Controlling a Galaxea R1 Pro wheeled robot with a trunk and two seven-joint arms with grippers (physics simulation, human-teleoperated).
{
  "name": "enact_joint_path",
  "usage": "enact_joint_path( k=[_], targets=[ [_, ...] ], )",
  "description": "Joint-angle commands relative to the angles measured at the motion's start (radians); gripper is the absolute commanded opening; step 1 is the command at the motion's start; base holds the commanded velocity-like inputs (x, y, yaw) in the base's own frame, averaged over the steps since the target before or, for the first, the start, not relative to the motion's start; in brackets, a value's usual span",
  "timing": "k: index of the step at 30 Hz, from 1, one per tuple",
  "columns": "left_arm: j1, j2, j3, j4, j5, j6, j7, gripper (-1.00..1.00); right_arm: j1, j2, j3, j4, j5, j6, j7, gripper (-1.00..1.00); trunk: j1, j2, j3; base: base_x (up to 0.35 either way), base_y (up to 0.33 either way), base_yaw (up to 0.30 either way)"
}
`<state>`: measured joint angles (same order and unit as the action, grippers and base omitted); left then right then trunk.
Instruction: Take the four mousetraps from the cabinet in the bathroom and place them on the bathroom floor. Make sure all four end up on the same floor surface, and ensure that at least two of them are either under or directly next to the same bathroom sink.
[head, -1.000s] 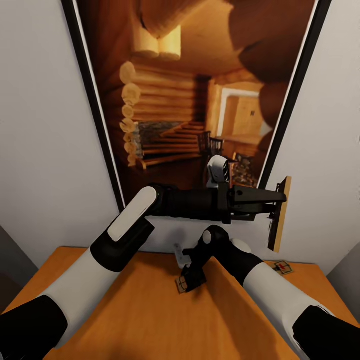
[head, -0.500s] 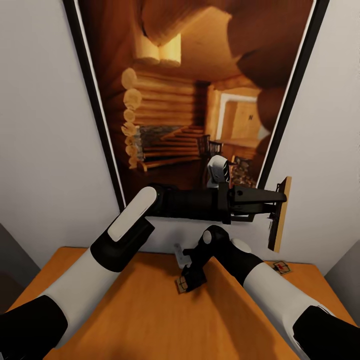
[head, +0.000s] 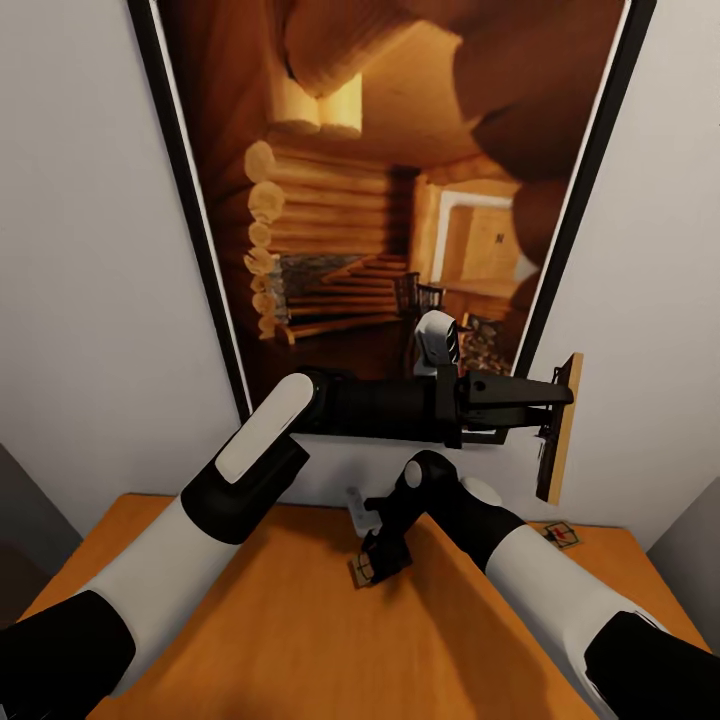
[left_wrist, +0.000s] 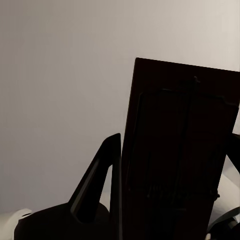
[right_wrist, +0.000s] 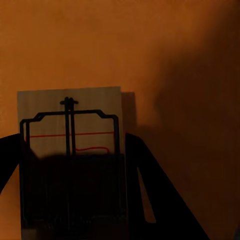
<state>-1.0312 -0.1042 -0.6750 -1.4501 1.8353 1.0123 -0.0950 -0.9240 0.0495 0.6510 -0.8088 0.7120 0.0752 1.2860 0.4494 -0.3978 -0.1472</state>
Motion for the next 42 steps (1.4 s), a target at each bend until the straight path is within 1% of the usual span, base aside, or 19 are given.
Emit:
enact_joint_path(
  k=[1,14,24,42],
  targets=[
    [-0.001,0.0,0.0,0.001,-0.011,0.002,-0.008,-1.0,-0.001,0.0,0.001,-0.001,0.0,0.013,0.005,-1.0,0.001,-0.002,-0.002,0.0,0.0,0.0],
    [-0.001,0.0,0.0,0.001,-0.011,0.002,-0.008,-1.0,-0.001,-0.001,0.001,-0.003,-0.002,0.015,0.006,-1.0,0.001,-0.002,-0.002,0.0,0.0,0.0],
    [-0.001,0.0,0.0,0.001,-0.011,0.002,-0.008,-1.0,-0.001,0.001,0.001,-0.007,-0.002,0.041,0.006,-1.0,0.001,-0.002,-0.002,0.0,0.0,0.0],
    [-0.001,0.0,0.0,0.001,-0.011,0.002,-0.008,-1.0,-0.001,0.001,0.001,-0.007,-0.002,0.043,0.005,-1.0,0.001,-0.002,-0.002,0.0,0.0,0.0]
  ],
)
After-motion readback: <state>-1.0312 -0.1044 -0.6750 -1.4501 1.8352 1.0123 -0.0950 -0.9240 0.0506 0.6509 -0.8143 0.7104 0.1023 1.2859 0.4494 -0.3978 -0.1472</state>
